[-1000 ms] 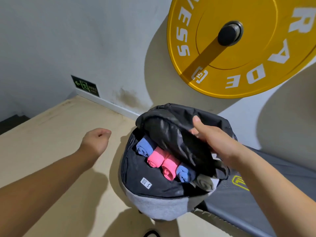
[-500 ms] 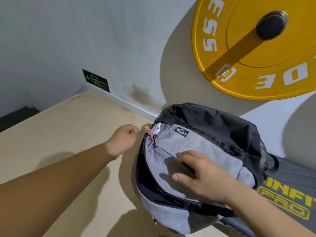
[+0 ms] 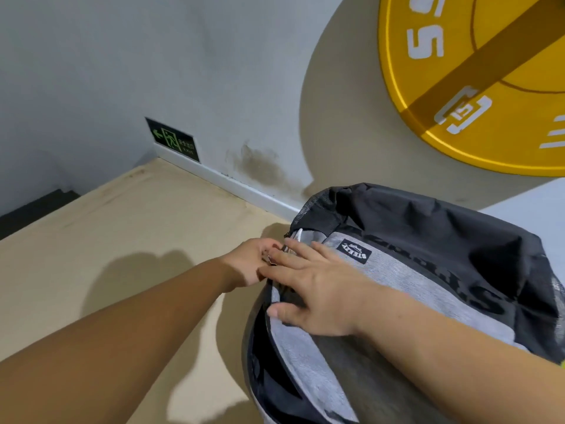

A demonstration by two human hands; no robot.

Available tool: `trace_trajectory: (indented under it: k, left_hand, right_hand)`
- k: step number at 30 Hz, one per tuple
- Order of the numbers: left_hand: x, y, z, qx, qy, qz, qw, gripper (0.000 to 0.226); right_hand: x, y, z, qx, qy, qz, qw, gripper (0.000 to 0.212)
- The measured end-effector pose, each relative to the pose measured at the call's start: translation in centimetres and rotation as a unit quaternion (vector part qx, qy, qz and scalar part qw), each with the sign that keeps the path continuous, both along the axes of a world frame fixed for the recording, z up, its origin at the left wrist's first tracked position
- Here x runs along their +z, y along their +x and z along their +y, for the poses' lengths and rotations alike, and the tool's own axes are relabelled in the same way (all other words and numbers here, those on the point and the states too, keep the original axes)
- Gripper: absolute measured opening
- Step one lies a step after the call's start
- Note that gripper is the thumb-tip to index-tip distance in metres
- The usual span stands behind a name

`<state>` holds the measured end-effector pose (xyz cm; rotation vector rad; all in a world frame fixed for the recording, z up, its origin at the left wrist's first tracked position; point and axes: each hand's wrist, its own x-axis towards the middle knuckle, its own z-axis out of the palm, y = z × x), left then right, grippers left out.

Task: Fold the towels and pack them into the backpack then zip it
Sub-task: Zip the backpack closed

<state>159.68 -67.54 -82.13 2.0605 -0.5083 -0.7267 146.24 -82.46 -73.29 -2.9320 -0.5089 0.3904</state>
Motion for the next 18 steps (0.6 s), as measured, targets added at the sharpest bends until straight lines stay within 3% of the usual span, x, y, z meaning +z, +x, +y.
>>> trace_trajectory:
  k: [2,5,7,15,18]
  left_hand:
    - [-0.7,-0.3,-0.1,0.042,-0.001,-0.009,0.999,0.029]
    - [-1.7,0.3,0.0,0.097,-0.024,-0.019,0.995,0.018]
    - [-1.8,0.7,-0.1,0.107,-0.022,-0.034,0.993,0.023]
    - [-1.0,1.8,-2.0,-0.003,-0.019,-0.108,0.994,0.052]
    - [-0.9,2.4,-2.7,-0.008,-0.014,-0.112,0.994,0.044]
  right_hand:
    - [-1.1,1.2,-0.3,-0.020,-0.029,0.003,0.999,0.065]
    - [-2.3,1.5,-1.5,-0.092,-0.040,-0.073,0.992,0.071]
    - [-2.9,1.1,-1.9,-0.138,-0.040,-0.091,0.985,0.077]
    - [-3.4,1.0,-2.1,-0.155,-0.059,-0.064,0.984,0.083]
    - [-3.5,1.1,-2.1,-0.164,-0.055,-0.047,0.984,0.080]
